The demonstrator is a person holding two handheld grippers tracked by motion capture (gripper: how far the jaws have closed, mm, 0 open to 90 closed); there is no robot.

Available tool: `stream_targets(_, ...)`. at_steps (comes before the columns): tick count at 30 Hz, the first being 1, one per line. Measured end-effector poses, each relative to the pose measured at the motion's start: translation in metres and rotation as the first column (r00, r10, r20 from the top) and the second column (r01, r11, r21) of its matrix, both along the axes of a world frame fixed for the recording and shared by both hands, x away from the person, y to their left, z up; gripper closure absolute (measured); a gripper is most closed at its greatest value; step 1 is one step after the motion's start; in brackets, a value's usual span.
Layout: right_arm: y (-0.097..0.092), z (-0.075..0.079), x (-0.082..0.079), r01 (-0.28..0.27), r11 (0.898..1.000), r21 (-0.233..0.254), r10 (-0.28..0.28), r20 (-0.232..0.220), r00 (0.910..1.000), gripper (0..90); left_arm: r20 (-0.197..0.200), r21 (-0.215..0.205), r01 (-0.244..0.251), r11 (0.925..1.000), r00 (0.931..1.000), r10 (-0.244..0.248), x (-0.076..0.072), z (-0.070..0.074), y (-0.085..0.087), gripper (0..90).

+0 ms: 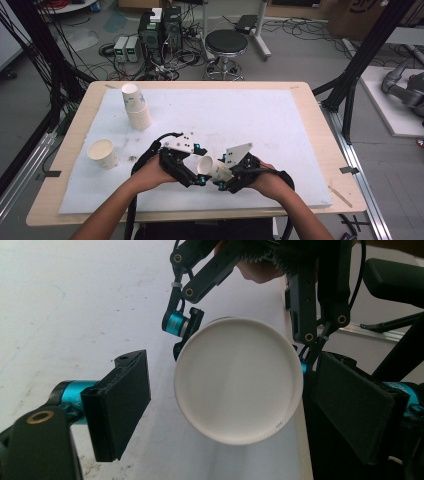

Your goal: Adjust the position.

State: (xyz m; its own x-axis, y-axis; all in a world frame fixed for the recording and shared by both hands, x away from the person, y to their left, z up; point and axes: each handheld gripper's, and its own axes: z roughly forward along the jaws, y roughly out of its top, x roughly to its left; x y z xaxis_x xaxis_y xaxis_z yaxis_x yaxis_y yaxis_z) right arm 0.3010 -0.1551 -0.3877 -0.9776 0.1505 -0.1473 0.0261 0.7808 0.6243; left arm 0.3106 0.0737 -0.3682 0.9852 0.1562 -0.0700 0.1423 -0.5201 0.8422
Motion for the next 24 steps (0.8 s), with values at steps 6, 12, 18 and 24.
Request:
stream_targets(6, 0.009, 0.004, 0.0, -0.018, 0.998, -0.064, 0.018, 0.003, 0.9998, 31.9, -0.01, 0.029, 0.007, 0.9996, 0.9999, -0.007, 0.001, -0.003, -0.003, 18.4)
stream_targets(12, 0.014, 0.004, -0.002, -0.028, 0.994, -0.105, 0.029, 0.008, 0.9995, 31.9, -0.019, 0.051, 0.024, 0.9984, 0.9996, -0.023, 0.003, -0.005, -0.004, 23.1)
stream_targets(18, 0.017, 0.003, -0.003, -0.043, 0.991, -0.128, 0.044, 0.008, 0.999, 31.9, -0.041, 0.057, 0.059, 0.9966, 0.9975, -0.057, 0.004, -0.007, -0.005, 30.8)
stream_targets(24, 0.016, 0.001, -0.003, -0.053, 0.989, -0.139, 0.052, -0.014, 0.9986, 31.2, -0.048, 0.076, 0.067, 0.9949, 0.9968, -0.064, 0.003, -0.008, -0.005, 35.1)
